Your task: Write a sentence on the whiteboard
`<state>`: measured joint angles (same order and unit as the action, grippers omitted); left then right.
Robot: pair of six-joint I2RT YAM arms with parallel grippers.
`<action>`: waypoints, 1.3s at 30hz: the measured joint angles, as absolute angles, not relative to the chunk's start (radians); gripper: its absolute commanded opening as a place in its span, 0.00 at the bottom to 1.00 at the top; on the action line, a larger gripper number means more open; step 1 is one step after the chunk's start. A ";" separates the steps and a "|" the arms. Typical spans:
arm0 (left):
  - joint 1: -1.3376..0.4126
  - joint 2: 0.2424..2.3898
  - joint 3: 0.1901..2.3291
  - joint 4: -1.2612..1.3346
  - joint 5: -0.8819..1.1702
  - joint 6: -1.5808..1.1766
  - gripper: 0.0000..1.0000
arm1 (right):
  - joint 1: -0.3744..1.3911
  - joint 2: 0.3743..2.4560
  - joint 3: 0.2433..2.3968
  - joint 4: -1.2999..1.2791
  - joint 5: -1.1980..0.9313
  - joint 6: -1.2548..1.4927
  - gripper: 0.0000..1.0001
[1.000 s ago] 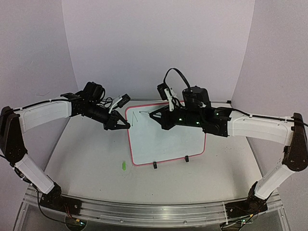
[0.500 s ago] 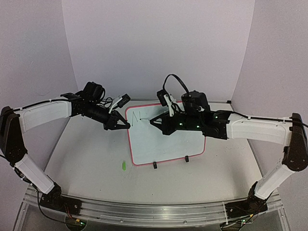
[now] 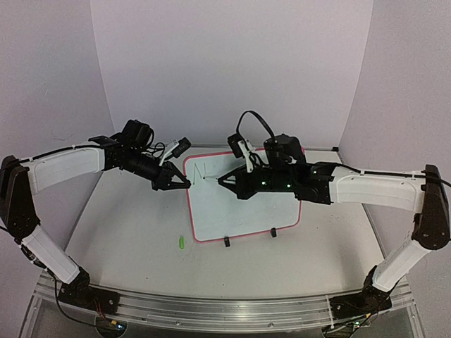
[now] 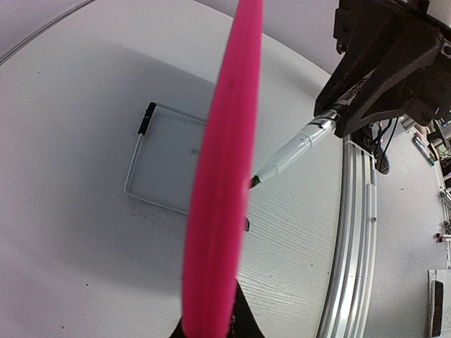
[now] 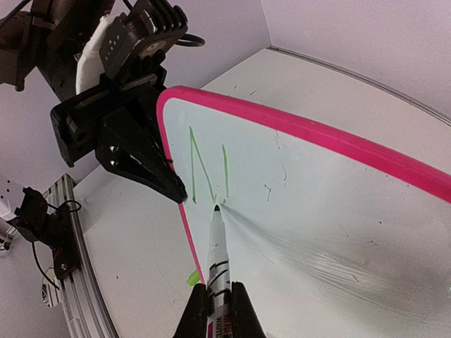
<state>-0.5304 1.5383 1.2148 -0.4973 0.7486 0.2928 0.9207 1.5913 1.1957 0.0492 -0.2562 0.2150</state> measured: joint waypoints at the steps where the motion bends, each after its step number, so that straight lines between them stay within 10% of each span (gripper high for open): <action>1: -0.530 1.538 1.215 -0.497 0.749 0.293 0.00 | 0.921 1.591 1.196 0.049 -0.256 0.215 0.00; 39: -0.530 1.538 1.215 -0.497 0.748 0.292 0.00 | 0.922 1.571 1.242 0.053 -0.160 0.206 0.00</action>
